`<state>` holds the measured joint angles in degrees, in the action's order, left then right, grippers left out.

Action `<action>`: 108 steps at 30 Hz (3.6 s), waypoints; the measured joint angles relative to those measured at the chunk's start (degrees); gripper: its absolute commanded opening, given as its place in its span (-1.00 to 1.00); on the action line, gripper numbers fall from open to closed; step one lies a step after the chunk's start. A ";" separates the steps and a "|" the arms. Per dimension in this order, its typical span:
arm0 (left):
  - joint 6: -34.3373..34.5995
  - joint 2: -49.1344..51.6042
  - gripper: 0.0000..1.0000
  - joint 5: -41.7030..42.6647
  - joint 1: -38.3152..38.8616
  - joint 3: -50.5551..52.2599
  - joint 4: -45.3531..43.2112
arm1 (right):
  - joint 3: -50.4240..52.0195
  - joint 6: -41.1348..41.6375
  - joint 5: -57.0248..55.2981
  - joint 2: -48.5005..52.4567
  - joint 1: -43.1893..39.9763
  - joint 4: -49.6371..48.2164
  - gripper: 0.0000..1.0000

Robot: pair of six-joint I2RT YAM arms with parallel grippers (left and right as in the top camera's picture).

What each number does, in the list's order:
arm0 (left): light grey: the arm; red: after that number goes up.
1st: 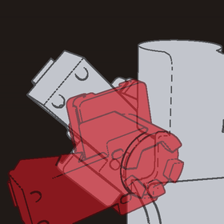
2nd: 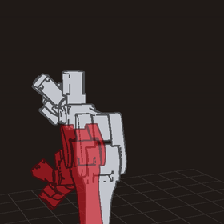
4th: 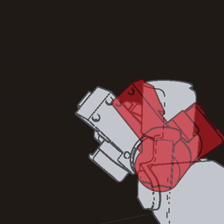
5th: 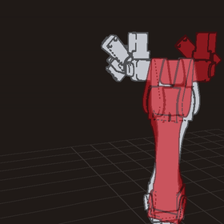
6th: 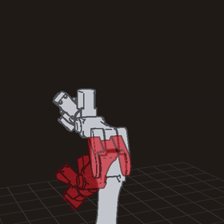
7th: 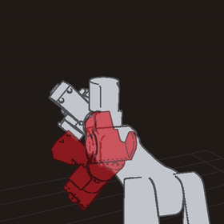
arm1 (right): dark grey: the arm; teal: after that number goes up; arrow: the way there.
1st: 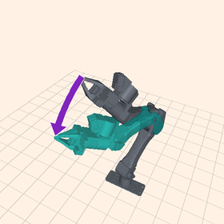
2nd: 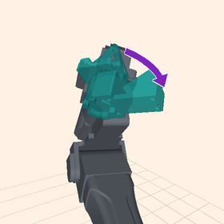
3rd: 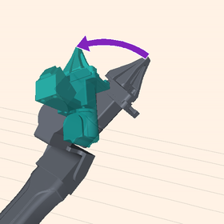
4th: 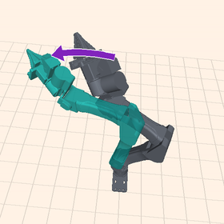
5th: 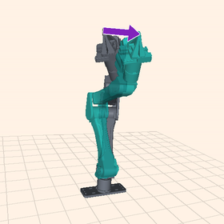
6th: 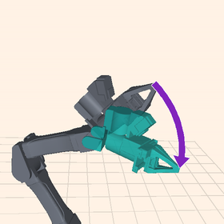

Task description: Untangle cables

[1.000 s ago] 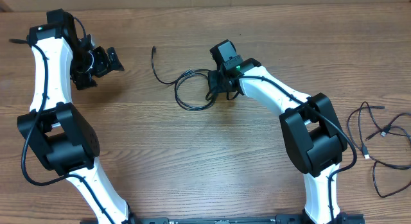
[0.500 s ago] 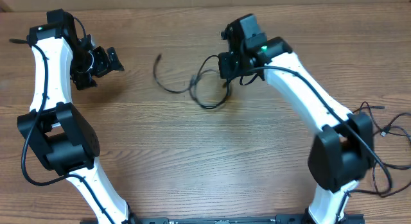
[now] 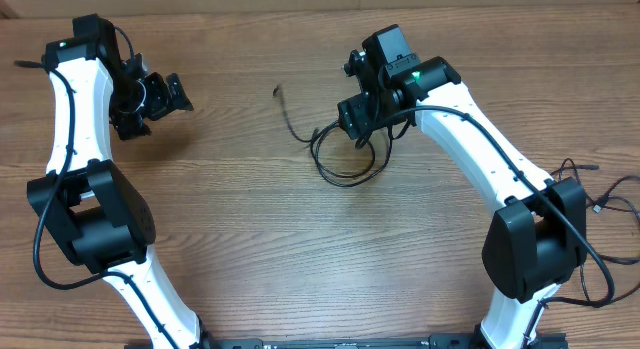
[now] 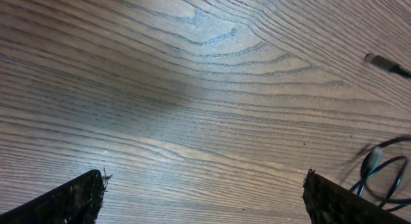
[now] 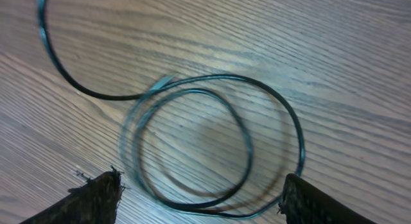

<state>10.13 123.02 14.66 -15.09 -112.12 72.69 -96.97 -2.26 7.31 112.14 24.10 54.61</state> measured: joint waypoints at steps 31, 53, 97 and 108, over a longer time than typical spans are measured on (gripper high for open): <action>0.00 0.00 0.99 -0.17 0.00 0.00 0.00 | 0.02 18.91 -1.18 13.60 10.12 -11.34 0.16; 0.00 0.00 0.99 -0.17 0.00 0.00 -0.02 | -3.56 15.47 5.40 14.99 5.51 -4.37 -0.93; 0.00 0.00 0.99 -0.20 0.00 0.00 -0.02 | -5.49 3.82 18.91 -10.03 -33.55 -3.45 -0.85; 0.00 0.00 0.99 -0.20 0.00 0.00 -0.02 | -3.28 2.49 17.27 -7.65 -18.78 -5.27 -0.19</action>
<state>10.13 123.02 14.46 -15.09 -112.12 72.66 -100.25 0.23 24.58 104.49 5.32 49.34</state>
